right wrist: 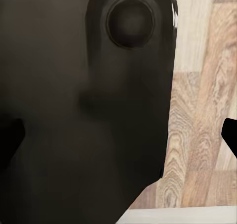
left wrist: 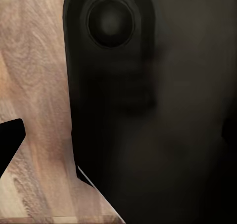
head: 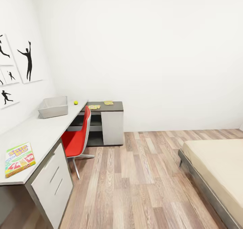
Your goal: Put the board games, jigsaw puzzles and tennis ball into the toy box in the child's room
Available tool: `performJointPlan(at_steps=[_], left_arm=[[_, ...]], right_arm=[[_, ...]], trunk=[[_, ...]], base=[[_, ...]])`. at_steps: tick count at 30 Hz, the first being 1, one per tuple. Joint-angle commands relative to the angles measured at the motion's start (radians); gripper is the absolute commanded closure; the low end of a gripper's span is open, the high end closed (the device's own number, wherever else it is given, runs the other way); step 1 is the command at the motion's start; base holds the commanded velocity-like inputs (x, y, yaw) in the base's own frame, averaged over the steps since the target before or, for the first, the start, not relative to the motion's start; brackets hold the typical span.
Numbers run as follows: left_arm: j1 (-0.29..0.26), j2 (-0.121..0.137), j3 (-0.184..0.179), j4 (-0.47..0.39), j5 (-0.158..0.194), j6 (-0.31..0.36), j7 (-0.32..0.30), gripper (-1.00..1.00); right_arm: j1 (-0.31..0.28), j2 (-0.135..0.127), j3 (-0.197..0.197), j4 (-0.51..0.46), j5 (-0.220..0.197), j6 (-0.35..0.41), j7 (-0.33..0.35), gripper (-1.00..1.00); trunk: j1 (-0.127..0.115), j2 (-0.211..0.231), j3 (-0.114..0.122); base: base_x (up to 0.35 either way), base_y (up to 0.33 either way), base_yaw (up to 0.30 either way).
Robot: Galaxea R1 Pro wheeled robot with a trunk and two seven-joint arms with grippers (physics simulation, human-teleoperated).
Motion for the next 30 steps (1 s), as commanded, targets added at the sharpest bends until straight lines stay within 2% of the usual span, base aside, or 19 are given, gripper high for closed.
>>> performJointPlan(at_steps=[1,7,16,27,30], left_arm=[[0.0,0.0,0.0,0.0,0.0,0.0,0.0,-1.0],[-0.002,-0.004,-0.001,-0.002,0.0,-0.002,-0.002,-1.0],[-0.002,-0.007,0.003,-0.002,-0.001,-0.007,-0.002,-1.0],[-0.002,-0.008,0.002,-0.002,-0.001,-0.035,-0.002,-1.0],[-0.002,-0.008,-0.002,-0.002,-0.004,-0.052,-0.002,-1.0]], right_arm=[[0.0,0.0,0.0,0.0,0.0,0.0,0.0,-1.0],[-0.002,0.005,-0.001,0.0,-0.001,-0.001,0.001,-1.0],[-0.002,0.05,0.002,0.006,0.004,-0.005,-0.005,-1.0],[-0.002,0.025,0.0,0.0,0.0,-0.007,-0.006,-1.0],[-0.002,0.024,0.0,0.0,0.0,-0.007,-0.006,-1.0]], trunk=[[0.0,0.0,0.0],[0.0,0.0,0.0],[0.0,0.0,-0.001],[0.0,0.0,-0.001],[-0.011,0.021,0.008]], base=[[0.0,0.0,0.0],[0.0,0.0,0.0],[0.0,0.0,0.0],[0.0,0.0,0.0],[0.0,0.0,0.0]])
